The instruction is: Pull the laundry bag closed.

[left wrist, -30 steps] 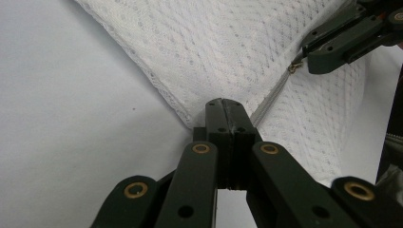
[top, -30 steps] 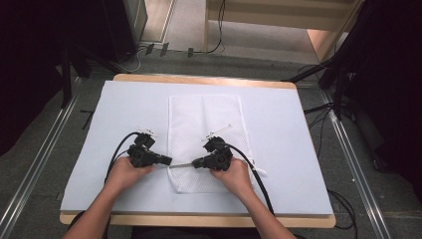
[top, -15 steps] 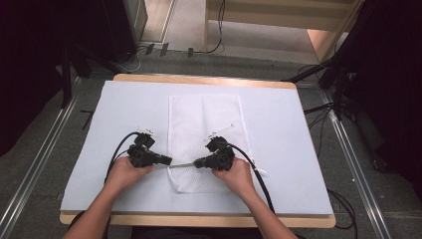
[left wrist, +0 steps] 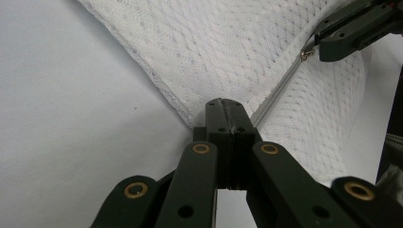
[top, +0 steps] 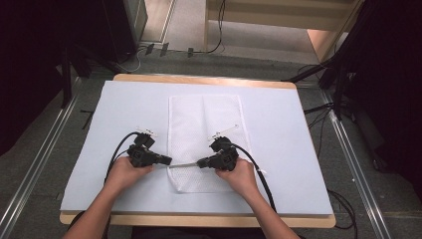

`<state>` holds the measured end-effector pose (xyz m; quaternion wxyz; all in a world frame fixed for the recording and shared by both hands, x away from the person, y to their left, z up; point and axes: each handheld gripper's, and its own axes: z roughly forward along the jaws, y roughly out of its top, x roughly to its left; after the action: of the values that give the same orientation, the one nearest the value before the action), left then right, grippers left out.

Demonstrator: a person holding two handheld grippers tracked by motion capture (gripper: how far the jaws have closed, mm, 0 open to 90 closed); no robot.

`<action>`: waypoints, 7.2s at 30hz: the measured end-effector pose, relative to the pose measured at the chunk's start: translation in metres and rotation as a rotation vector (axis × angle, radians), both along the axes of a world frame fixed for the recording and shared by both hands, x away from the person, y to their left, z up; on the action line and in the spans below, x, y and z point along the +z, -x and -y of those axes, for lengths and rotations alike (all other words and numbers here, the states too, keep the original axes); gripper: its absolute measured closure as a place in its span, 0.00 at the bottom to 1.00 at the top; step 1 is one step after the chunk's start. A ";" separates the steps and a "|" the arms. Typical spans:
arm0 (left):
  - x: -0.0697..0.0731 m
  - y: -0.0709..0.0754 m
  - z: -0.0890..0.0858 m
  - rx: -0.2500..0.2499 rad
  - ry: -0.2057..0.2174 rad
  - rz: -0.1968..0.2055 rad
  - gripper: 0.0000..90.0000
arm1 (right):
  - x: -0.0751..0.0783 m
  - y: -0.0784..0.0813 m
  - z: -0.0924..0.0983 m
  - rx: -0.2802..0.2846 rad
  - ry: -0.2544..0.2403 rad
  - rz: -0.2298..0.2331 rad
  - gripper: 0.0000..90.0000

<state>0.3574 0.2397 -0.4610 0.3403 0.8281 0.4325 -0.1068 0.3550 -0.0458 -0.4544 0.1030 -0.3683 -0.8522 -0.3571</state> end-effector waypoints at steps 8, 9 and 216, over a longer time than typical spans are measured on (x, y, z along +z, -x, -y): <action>0.000 0.000 0.000 0.005 0.004 -0.001 1.00 | 0.001 0.001 0.004 -0.004 0.000 0.005 0.98; 0.000 0.000 0.000 0.004 0.004 -0.001 1.00 | 0.001 0.001 0.005 -0.005 0.002 -0.002 0.98; 0.024 0.006 -0.023 0.118 -0.067 0.159 0.45 | 0.003 0.016 0.219 -0.353 -0.007 0.323 0.44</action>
<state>0.3512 0.2629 -0.4366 0.3513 0.8178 0.4557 -0.0061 0.3392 -0.2647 -0.4510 -0.0972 -0.4494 -0.7788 -0.4267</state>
